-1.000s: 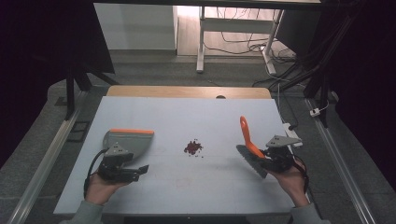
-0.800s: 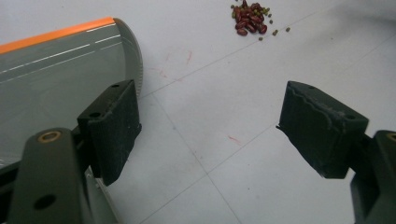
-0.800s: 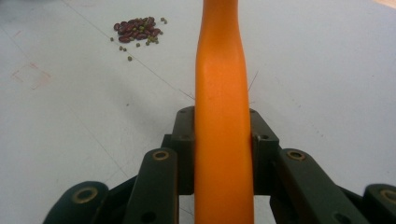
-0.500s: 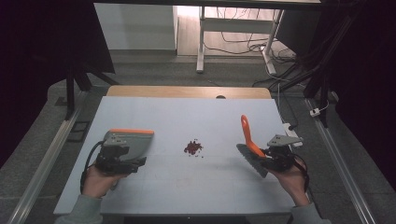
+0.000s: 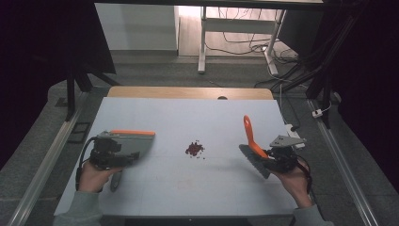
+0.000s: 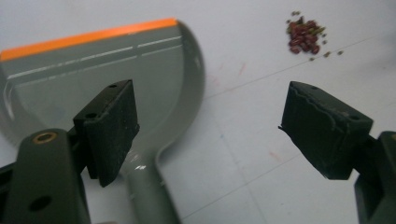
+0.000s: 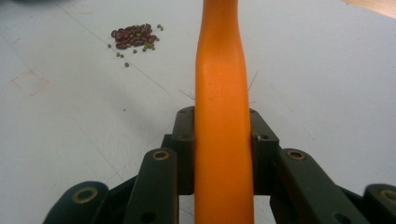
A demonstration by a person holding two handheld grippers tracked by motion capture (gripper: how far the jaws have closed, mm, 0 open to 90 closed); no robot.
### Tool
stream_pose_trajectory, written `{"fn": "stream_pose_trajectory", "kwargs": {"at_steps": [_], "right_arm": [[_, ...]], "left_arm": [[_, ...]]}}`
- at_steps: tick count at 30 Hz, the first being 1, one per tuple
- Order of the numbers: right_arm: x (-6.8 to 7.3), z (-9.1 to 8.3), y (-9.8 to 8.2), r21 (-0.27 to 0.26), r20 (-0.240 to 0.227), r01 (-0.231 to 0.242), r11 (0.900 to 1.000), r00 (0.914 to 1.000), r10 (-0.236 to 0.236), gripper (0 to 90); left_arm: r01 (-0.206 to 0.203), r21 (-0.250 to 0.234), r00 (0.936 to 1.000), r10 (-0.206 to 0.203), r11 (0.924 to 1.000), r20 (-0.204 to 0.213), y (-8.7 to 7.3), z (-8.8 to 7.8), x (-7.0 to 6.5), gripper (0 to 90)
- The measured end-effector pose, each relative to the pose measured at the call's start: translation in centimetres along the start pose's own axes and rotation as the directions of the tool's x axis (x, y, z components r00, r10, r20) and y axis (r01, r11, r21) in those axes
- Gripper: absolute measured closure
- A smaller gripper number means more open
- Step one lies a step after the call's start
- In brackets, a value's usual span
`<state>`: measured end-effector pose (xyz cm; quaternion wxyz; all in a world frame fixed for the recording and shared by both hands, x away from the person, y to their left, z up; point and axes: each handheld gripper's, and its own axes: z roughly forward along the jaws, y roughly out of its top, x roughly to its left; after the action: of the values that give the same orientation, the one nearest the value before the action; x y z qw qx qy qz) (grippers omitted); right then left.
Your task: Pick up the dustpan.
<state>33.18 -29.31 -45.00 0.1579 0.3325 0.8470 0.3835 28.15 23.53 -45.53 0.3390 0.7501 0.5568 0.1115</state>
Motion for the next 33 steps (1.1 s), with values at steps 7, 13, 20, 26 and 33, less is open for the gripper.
{"fn": "stream_pose_trajectory", "kwargs": {"at_steps": [7, 13, 20, 26, 33], "right_arm": [[0.2, 0.2, 0.0, 0.010, 0.003, 0.007, 1.000, 1.0000, -0.007, 70.3], [0.2, 0.4, -0.1, 0.018, 0.004, 0.008, 1.000, 1.0000, -0.008, 70.4], [0.2, 0.5, -0.1, 0.023, 0.003, 0.007, 1.000, 1.0000, -0.007, 70.4], [0.3, 0.6, -0.2, 0.026, 0.006, 0.008, 1.000, 0.9999, -0.008, 70.4], [0.3, 0.6, -0.2, 0.029, 0.008, 0.010, 1.000, 0.9999, -0.010, 70.4]], "left_arm": [[0.067, 0.022, 0.9972, -0.066, 0.9975, -0.036, -1.4, -0.1, 2.1, 19.3], [0.104, 0.042, 0.9937, -0.102, 0.9937, -0.046, -2.1, -0.2, 3.0, 18.9], [0.121, 0.072, 0.9922, -0.118, 0.9901, -0.040, -2.7, 0.4, 3.2, 18.0], [0.129, 0.104, 0.9913, -0.126, 0.9861, -0.040, -3.4, 1.3, 3.0, 17.7], [0.163, 0.134, 0.9857, -0.155, 0.9775, -0.066, -4.1, 2.1, 3.4, 17.4]]}}
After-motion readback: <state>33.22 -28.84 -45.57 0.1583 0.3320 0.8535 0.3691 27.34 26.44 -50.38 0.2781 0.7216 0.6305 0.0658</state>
